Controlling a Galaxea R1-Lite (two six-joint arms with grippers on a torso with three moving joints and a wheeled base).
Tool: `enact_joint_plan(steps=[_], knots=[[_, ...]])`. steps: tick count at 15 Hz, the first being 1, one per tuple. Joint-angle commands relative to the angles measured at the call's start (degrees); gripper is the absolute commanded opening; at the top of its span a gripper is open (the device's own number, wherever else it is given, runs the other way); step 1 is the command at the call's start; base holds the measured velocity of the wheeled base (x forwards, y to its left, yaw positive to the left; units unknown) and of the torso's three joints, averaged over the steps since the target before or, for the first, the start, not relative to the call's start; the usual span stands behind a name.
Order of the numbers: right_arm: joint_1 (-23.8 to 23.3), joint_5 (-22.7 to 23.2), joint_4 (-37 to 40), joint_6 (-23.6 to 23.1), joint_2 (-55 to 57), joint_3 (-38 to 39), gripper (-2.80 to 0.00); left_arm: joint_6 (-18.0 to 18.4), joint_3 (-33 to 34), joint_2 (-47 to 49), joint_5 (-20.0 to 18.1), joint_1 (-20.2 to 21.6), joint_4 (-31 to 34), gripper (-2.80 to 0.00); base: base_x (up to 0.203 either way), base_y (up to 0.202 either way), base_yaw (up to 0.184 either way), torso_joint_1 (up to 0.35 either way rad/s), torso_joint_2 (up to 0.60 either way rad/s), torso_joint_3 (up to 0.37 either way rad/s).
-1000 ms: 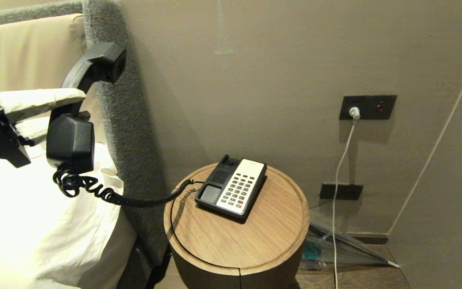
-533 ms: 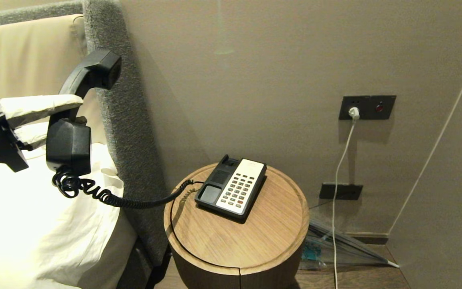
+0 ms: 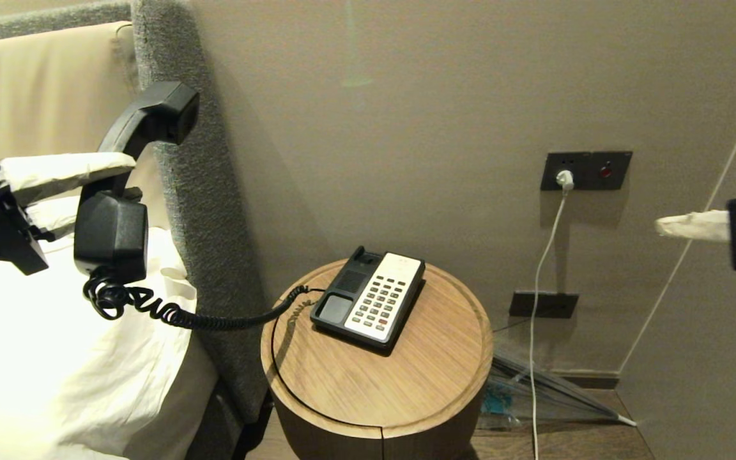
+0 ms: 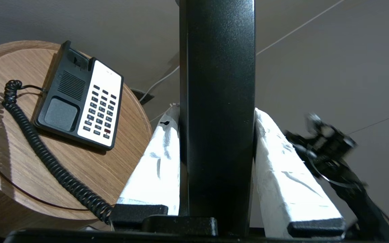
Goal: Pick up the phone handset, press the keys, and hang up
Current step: Dial the number
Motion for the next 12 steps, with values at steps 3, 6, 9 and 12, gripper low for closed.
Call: enact_joint_plan(steps=[3, 6, 9, 12], knots=[[12.00, -10.22, -10.33, 7.14, 23.08, -8.23, -2.80, -0.36, 0.10, 0.25, -0.28, 0.02, -0.17, -2.80, 0.000, 0.000, 0.000, 0.000, 0.00, 0.000], [18.53, -13.68, -13.08, 13.03, 31.66, -14.74, -2.80, -0.36, 0.28, 0.20, -0.28, 0.05, -0.09, -2.80, 0.000, 0.000, 0.000, 0.000, 0.00, 0.000], [20.93, -16.11, -17.72, 15.61, 37.51, -16.57, -2.80, -0.36, 1.36, -0.55, -0.36, 0.11, -0.11, -2.80, 0.000, 0.000, 0.000, 0.000, 0.00, 0.000], [21.86, -17.49, -27.74, 17.23, 43.38, -18.10, -2.80, -0.36, 1.42, -0.64, -0.37, 0.11, -0.17, -2.80, 0.000, 0.000, 0.000, 0.000, 0.00, 0.000]])
